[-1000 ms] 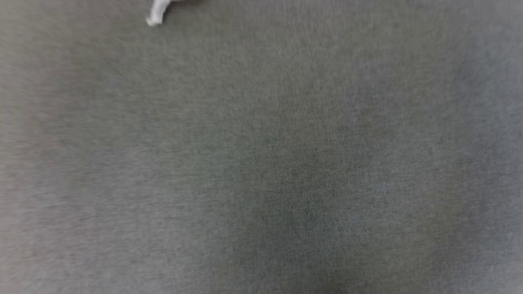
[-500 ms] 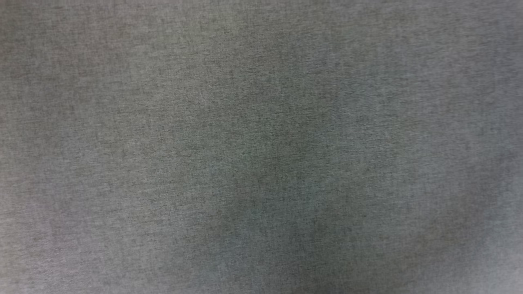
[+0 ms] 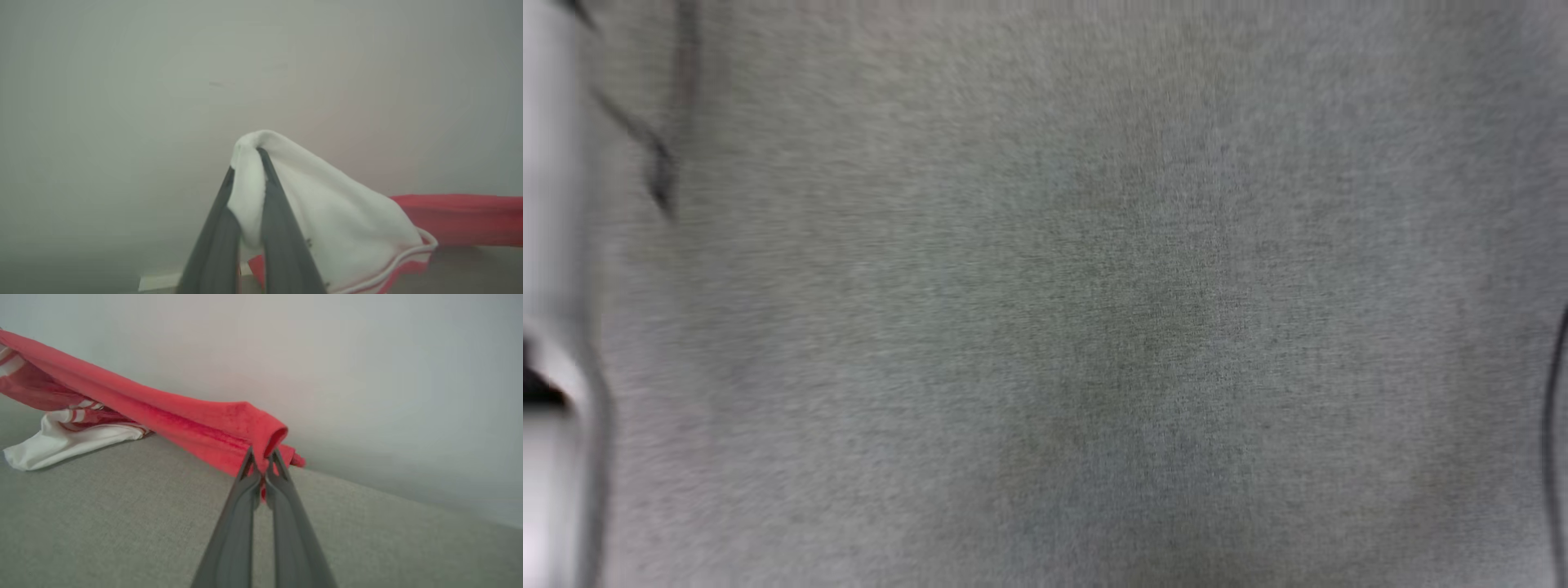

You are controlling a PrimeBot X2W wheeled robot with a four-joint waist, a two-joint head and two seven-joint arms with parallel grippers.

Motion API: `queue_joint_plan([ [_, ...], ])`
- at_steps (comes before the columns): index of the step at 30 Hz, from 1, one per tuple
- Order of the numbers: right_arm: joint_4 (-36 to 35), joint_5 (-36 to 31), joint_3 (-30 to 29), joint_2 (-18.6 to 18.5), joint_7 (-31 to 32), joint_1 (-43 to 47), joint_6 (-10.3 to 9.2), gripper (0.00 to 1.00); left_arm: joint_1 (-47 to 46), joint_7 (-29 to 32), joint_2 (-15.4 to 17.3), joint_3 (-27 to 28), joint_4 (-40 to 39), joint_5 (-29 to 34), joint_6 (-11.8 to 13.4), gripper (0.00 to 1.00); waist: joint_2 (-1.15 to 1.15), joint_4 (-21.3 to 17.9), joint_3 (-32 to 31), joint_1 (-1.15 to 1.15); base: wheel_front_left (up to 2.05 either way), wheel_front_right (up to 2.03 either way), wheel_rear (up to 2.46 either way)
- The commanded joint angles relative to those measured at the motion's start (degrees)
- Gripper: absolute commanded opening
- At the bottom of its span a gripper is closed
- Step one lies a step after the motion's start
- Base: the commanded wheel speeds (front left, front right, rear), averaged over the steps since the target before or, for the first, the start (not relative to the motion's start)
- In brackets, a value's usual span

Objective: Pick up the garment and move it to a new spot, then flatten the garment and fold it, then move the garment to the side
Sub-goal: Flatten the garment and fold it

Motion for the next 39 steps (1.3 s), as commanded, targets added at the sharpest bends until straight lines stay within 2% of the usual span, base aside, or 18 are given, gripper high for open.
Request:
queue_joint_plan([
  [1,-1.15,1.81,1.01,-1.85,0.04,6.43,-0.08,0.00,6.85,-0.84,-0.12,0.93,-1.73,-1.58,-0.23,0.00,0.00,2.34,-6.17,-0.01,0.00,0.00,0.00],
  [5,-3.97,5.04,2.33,-4.85,0.79,19.73,-0.09,0.00,23.34,-1.20,-1.10,1.98,-6.54,-4.61,-0.10,0.00,0.00,3.19,-12.65,-0.01,0.00,0.00,0.00],
  [7,-5.79,6.05,2.33,-5.97,1.07,26.07,-0.09,0.00,31.08,-1.18,-1.31,2.22,-9.84,-5.69,0.81,0.00,0.00,3.61,-15.11,-0.01,0.00,0.00,0.00],
  [12,-9.85,7.79,-0.16,-7.86,2.05,40.58,-0.10,0.00,48.73,0.62,-1.31,1.16,-19.47,-6.11,4.59,0.00,0.00,4.38,-20.13,-0.01,0.00,0.00,0.00],
  [20,-17.77,7.39,-7.78,-6.30,5.21,60.94,-0.11,0.00,71.80,7.02,1.67,-0.02,-37.20,-6.22,12.03,0.00,0.00,3.95,-27.47,-0.01,0.00,0.00,0.00],
  [24,-23.77,6.03,-13.60,-3.98,8.55,71.25,-0.12,0.00,81.02,11.53,3.20,-0.08,-46.64,-7.19,15.63,0.00,0.00,3.89,-30.41,-0.01,0.00,0.00,0.00],
  [25,-23.77,6.03,-13.60,-3.98,8.55,71.25,-0.12,0.00,81.02,11.53,3.20,-0.08,-46.64,-7.19,15.63,0.00,0.00,3.89,-30.41,-0.01,0.00,0.00,0.00],
  [27,-27.63,4.60,-17.02,-2.45,10.93,76.60,-0.12,0.00,85.24,13.86,4.02,-0.08,-51.23,-7.76,17.32,0.00,0.00,4.05,-31.88,-0.01,0.00,0.00,0.00],
  [31,-36.04,1.87,-23.27,2.20,17.24,86.28,-0.12,0.00,91.67,18.51,6.38,0.11,-59.22,-8.02,20.49,0.00,0.00,4.21,-34.76,-0.01,0.00,0.00,0.00],
  [36,-46.16,-1.57,-28.10,8.09,25.12,94.24,-0.10,0.00,96.89,23.99,8.90,-0.09,-67.25,-9.11,22.59,0.00,0.00,3.83,-37.86,-0.01,0.00,0.00,0.00],
  [39,-49.76,-2.99,-29.54,10.17,28.27,95.88,-0.10,0.00,97.77,26.11,9.79,-0.23,-70.09,-9.54,23.00,0.00,0.00,3.57,-39.03,-0.01,0.00,0.00,0.00],
])
